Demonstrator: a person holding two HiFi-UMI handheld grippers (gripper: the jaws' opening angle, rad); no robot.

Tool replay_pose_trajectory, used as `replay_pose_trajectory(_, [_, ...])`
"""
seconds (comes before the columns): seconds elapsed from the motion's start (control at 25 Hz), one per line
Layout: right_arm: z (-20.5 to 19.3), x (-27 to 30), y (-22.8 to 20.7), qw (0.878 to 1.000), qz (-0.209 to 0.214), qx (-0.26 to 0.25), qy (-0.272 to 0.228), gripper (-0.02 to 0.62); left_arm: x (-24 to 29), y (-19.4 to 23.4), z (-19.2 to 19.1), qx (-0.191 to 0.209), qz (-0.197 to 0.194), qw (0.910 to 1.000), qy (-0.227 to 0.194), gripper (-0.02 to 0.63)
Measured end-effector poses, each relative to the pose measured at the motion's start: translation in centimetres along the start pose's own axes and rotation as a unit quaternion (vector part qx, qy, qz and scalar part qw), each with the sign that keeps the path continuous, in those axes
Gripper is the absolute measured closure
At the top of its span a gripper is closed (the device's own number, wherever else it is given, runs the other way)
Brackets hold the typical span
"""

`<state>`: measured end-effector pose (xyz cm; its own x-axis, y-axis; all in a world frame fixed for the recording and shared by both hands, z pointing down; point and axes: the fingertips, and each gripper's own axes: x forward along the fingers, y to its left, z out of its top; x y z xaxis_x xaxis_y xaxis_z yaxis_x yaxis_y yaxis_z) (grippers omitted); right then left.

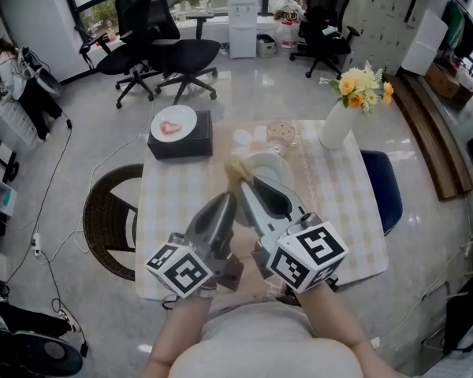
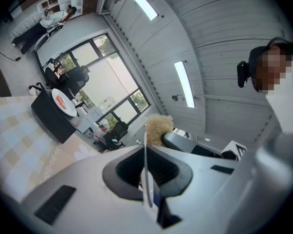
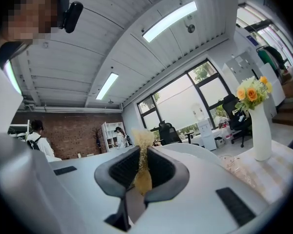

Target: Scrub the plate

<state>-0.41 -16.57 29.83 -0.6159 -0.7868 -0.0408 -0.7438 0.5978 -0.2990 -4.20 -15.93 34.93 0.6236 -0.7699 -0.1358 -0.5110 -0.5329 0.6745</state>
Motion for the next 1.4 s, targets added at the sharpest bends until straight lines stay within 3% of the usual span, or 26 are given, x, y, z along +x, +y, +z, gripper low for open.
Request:
replay_pose_trajectory(0.48, [-0.6, -0.4, -1.0, 1.000, -0.023, -0.019, 0.002, 0.548, -0.1, 0.0, -0.3, -0.008, 0.002, 1.0000, 0.003, 0.586])
replay_pose_trajectory(1.4, [-0.2, -2.4, -6.7, 0.994, -0.111, -0.004, -0.011, 0.548, -0.2, 0.2, 0.1, -0.019, -0.002, 0.9998, -0.004, 0.586])
